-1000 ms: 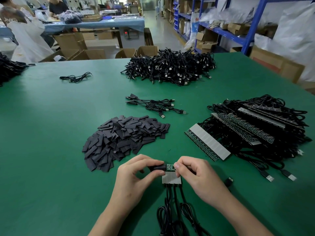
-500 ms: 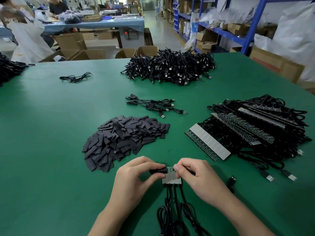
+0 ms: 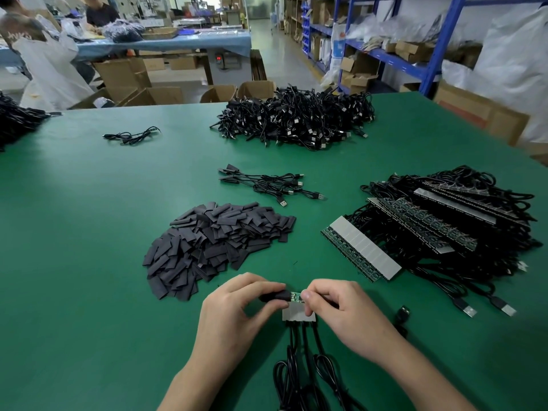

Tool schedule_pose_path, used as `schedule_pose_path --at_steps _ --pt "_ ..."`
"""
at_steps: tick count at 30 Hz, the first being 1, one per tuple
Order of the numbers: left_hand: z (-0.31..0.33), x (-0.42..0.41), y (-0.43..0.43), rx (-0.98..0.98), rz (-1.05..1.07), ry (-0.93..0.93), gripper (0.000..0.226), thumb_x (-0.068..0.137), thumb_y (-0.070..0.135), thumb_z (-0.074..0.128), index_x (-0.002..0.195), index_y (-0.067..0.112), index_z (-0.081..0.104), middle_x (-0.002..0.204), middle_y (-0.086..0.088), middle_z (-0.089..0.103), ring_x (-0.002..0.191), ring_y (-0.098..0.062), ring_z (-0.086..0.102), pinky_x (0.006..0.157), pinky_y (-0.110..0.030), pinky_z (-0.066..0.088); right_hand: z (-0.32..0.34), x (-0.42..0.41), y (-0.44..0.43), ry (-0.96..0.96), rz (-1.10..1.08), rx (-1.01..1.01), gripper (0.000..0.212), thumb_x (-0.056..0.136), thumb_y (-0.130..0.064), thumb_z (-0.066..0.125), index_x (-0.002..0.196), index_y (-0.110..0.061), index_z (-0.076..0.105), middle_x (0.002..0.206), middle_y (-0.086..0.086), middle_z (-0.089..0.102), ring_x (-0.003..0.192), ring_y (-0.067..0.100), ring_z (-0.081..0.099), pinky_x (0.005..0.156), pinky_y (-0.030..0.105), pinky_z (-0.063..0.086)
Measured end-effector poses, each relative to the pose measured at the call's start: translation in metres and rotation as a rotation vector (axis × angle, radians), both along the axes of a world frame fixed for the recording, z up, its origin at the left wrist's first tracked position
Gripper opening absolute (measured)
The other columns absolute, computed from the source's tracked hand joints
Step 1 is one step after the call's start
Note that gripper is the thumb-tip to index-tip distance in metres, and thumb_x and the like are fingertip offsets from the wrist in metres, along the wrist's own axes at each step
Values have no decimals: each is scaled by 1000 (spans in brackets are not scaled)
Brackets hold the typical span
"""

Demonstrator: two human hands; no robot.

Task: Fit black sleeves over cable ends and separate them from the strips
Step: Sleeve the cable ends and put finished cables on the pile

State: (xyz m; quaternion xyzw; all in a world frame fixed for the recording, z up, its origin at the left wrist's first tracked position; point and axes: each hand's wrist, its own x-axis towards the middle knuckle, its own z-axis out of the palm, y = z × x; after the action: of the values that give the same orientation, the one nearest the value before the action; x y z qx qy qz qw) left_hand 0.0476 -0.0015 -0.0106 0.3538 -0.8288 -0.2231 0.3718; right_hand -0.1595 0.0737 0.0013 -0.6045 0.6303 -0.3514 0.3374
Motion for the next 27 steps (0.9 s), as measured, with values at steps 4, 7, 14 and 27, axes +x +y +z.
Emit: schedule_pose_path --at_steps 4,7,14,27 --pt "-3 -1 0 -7 -49 -3 19 84 44 81 100 33 81 93 23 69 88 2 67 76 -19 53 -2 1 0 20 22 -17 32 103 -39 56 75 -26 64 52 -10 42 47 5 31 49 22 25" --pt "-3 -3 2 -19 -78 -10 20 86 49 75 99 34 80 93 23 69 86 3 66 74 -26 56 -4 4 0 20 45 -19 28 103 -39 56 79 -28 66 58 -9 51 52 5 37 55 26 32" --pt "-1 -1 0 20 -48 8 16 85 46 78 98 36 80 93 23 70 87 0 68 74 -15 48 3 0 2 182 0 -136 10 93 -38 52 89 -32 60 71 -8 59 64 10 55 59 30 46" --pt "-2 0 -1 -62 -68 26 20 87 44 77 98 28 82 91 20 70 84 0 67 73 -22 55 -3 -3 -1 86 31 -64 17 100 -36 55 87 -35 65 75 0 62 66 21 54 61 37 43"
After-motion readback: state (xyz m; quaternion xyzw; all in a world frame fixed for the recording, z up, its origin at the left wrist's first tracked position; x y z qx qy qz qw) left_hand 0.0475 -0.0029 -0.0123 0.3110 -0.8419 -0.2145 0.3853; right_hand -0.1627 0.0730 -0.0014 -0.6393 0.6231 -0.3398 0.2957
